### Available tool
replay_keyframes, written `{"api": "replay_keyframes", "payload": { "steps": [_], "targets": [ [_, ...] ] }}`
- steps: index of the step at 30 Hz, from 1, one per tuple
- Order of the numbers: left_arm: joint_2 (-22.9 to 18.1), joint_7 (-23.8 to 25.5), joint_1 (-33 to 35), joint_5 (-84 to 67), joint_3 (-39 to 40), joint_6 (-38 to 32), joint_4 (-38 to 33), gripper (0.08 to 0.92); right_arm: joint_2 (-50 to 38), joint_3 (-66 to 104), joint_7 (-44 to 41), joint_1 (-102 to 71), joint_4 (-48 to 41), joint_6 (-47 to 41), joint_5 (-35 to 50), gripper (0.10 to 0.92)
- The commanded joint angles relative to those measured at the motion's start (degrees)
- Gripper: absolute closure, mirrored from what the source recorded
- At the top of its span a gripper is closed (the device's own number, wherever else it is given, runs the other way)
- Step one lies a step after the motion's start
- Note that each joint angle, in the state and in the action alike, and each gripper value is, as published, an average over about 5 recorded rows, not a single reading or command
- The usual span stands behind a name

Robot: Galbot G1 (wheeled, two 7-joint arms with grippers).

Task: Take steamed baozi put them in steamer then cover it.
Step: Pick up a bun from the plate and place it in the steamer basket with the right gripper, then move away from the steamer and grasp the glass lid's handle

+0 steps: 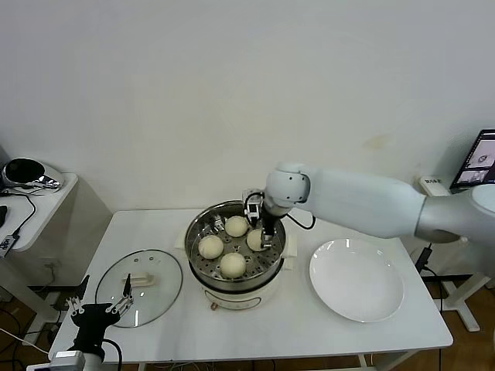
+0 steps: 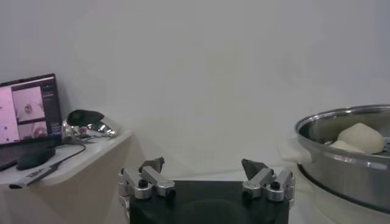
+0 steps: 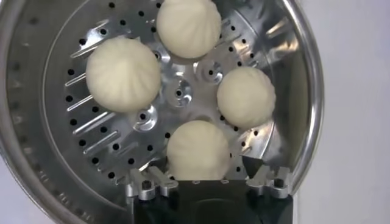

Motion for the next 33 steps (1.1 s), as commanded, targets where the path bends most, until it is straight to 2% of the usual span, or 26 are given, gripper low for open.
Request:
{"api": "replay_keyframes", "payload": {
  "steps": [1,4,6,8,11,15,21,27,33],
  "targets": [
    [0.08,0.07,-0.15,0.08,0.23,-0.01,0.60,0.177,-14.14,7.46,11.52,-0.67,14.07,3.25,7.00,0.203],
    [0.12,0.32,-0.17,0.20,0.55,-0.10,0.76,0.177,-22.25,14.83,26.83,-10.38,20.18,10.41,11.76,0.203],
    [0.15,0.64,-0.07,0.30,0.75,-0.20,0.84,0.177,-26.89,23.54,35.23,-22.05,22.80,17.71,11.60,0.202],
    [0.13,0.99,0.03,0.36,0.92,-0.63,1.09,0.177,-29.78,34.44,40.53,-36.23,24.34,25.56,8.53,0.202],
    [-0.10,1.56,0.13,0.14,1.30,-2.32,1.63,0.177,-29.35,52.76,43.00,-57.19,24.82,34.53,0.79,0.203],
    [-0.71,2.17,0.42,-0.34,1.98,-4.40,1.87,0.177,-22.25,76.22,42.53,-81.06,24.25,43.96,-6.90,0.203],
    [-1.97,1.28,1.09,3.56,3.40,-6.83,4.34,0.177,-4.57,100.40,37.77,-101.23,21.80,54.81,-16.31,0.203],
    [-1.08,0.24,0.34,20.63,1.33,-8.45,10.40,0.177,12.28,115.12,37.30,-109.21,25.59,53.51,-21.53,0.203],
    [4.92,-0.67,-0.84,50.54,-4.27,-12.22,19.69,0.177,17.67,121.09,41.43,-114.90,30.44,48.88,-20.23,0.203]
  ]
}}
